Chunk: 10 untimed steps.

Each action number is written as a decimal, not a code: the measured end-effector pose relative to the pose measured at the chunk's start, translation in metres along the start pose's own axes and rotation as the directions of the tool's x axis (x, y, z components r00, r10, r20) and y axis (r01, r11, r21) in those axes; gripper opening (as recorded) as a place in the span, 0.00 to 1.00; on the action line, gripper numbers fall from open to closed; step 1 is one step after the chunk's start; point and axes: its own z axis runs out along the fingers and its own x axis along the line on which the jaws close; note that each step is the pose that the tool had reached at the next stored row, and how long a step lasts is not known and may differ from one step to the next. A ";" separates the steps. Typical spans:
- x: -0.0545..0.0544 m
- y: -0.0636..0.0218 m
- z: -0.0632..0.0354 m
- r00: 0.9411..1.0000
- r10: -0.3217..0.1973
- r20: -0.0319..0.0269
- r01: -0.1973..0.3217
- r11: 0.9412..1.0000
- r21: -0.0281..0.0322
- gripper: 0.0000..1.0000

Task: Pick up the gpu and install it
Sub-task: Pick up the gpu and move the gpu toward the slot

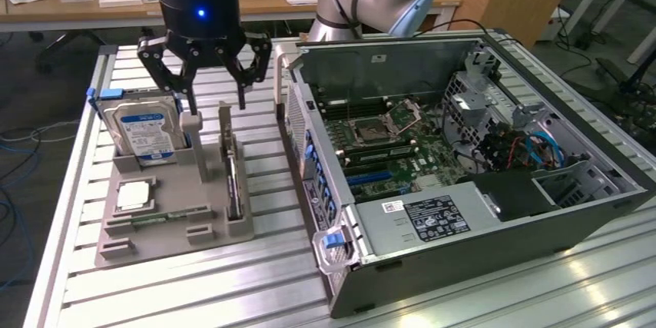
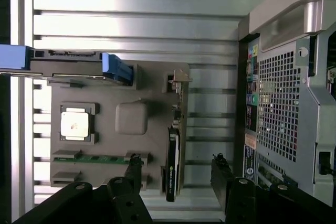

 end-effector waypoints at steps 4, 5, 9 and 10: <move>0.000 -0.0006 0.0071 1.000 0.000 0.000 0.000 1.000 0.000 0.65; 0.000 -0.0007 0.0091 1.000 0.000 0.000 0.000 1.000 0.000 0.65; 0.000 -0.0009 0.0164 1.000 0.000 0.000 0.000 1.000 0.000 0.65; 0.000 -0.0010 0.0180 1.000 0.000 0.000 0.000 1.000 0.000 0.65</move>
